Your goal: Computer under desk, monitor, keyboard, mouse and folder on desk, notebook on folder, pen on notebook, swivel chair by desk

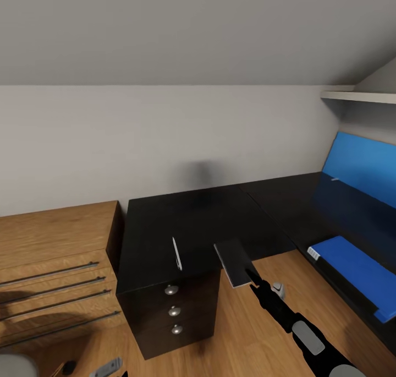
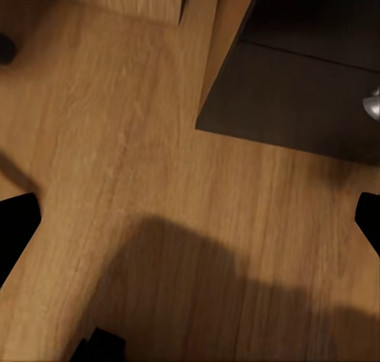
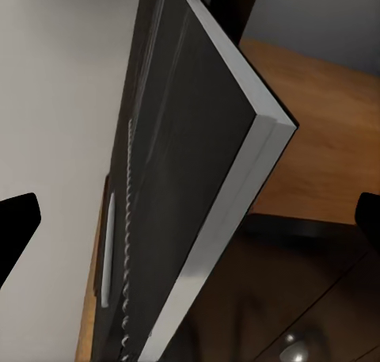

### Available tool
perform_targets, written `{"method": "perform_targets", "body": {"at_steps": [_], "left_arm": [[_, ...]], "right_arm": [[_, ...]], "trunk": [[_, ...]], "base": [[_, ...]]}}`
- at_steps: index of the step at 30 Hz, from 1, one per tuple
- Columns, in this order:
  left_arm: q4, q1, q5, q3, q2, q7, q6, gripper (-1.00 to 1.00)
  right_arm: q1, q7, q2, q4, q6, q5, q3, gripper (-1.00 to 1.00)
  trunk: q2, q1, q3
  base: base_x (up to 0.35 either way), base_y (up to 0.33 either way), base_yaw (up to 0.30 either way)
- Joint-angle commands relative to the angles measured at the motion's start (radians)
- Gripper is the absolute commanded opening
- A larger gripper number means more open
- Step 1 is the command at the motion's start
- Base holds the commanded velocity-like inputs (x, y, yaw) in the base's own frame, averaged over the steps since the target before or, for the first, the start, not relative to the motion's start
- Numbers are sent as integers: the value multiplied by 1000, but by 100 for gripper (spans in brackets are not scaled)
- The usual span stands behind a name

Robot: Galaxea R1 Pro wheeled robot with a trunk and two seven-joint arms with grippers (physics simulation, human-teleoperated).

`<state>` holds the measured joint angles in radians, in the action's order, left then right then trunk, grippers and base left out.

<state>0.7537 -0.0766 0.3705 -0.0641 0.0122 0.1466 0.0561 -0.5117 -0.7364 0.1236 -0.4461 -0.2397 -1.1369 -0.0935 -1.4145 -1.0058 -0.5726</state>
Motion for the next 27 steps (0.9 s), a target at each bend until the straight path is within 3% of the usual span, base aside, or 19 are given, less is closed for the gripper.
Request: {"method": "perform_targets", "body": {"at_steps": [1, 9, 26, 27], "left_arm": [[2, 0, 8, -2, 1, 2, 2, 100], [0, 0, 8, -1, 1, 1, -57, 100], [-1, 0, 8, -1, 0, 1, -66, 100], [-1, 0, 8, -1, 0, 1, -66, 100]], "right_arm": [[-1, -1, 1, 0, -6, -11, -5, 100], [-1, -1, 1, 0, -6, -11, -5, 100], [-1, -1, 1, 1, -7, -10, -7, 100], [-1, -1, 1, 1, -7, -10, -7, -100]], "trunk": [[-1, 0, -1], [-1, 0, -1], [-1, 0, -1], [-1, 0, -1]], "base": [[37, 10, 0], [10, 3, 0], [0, 0, 0], [0, 0, 0]]}}
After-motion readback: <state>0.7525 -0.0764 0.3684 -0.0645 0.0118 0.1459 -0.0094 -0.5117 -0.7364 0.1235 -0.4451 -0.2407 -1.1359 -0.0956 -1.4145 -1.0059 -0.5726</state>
